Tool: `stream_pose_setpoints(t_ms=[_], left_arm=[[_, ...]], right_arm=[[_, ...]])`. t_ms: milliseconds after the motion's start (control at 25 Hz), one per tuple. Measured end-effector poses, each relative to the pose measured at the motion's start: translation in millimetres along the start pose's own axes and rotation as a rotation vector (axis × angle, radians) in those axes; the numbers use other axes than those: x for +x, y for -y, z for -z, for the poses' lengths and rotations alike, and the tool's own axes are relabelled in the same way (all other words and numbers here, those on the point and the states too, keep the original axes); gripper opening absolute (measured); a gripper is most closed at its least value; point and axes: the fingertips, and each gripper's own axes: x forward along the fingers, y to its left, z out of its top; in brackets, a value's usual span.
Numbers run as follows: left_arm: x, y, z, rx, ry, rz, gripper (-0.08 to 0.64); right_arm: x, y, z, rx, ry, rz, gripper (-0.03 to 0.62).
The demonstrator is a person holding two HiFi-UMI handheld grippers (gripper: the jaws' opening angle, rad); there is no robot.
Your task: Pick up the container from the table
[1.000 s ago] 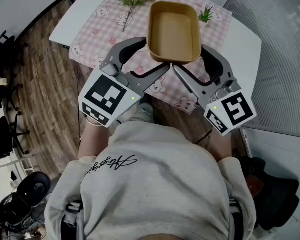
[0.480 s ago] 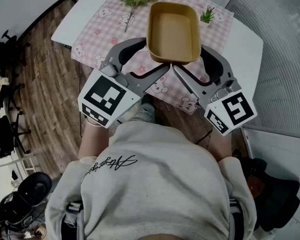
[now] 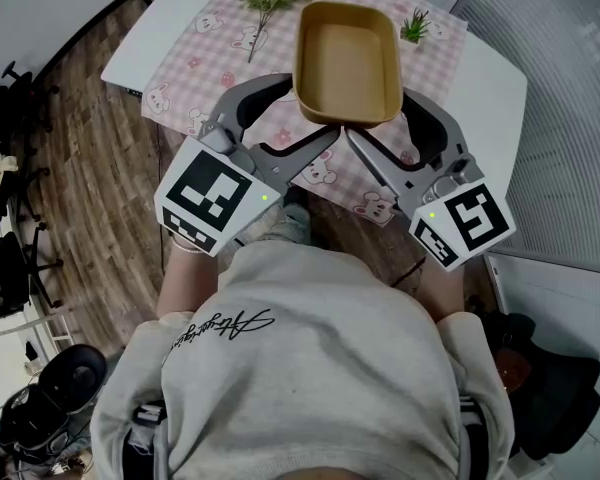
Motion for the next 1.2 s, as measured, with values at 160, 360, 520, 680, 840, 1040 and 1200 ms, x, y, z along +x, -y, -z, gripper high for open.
stream_pose_setpoints(t_ms=[160,360,520,680,840,1040,1200], left_arm=[[1.1,0.4,1.9,0.003,-0.004,0.001,0.288],[1.0,0.3,2.6,0.002,-0.006,0.006,0.288],[0.0,-0.1,0.2,0.006,-0.005,0.007,0.288],[-0.5,0.2,-0.3,0.012,-0.007,0.010,0.287],[-0.1,-0.7,-0.3,0.008,-0.006,0.014,0.288],[0.1,-0.1,-1.3,0.006,0.002,0.019,0.288],[-0.4,0.2,0.4,0.011,0.000,0.019,0.287]], right_arm=[[0.0,0.4,2.3,0.001,-0.005,0.000,0.295],[0.5,-0.1,2.9,0.004,-0.009,0.005,0.294],[0.1,0.0,0.8,0.008,-0.008,0.007,0.293],[-0.2,-0.6,0.5,0.015,-0.006,0.013,0.295],[0.4,0.0,0.4,0.017,-0.006,0.013,0.295],[-0.9,0.2,0.0,0.024,0.000,0.023,0.295],[-0.3,-1.1,1.3,0.022,0.000,0.028,0.295]])
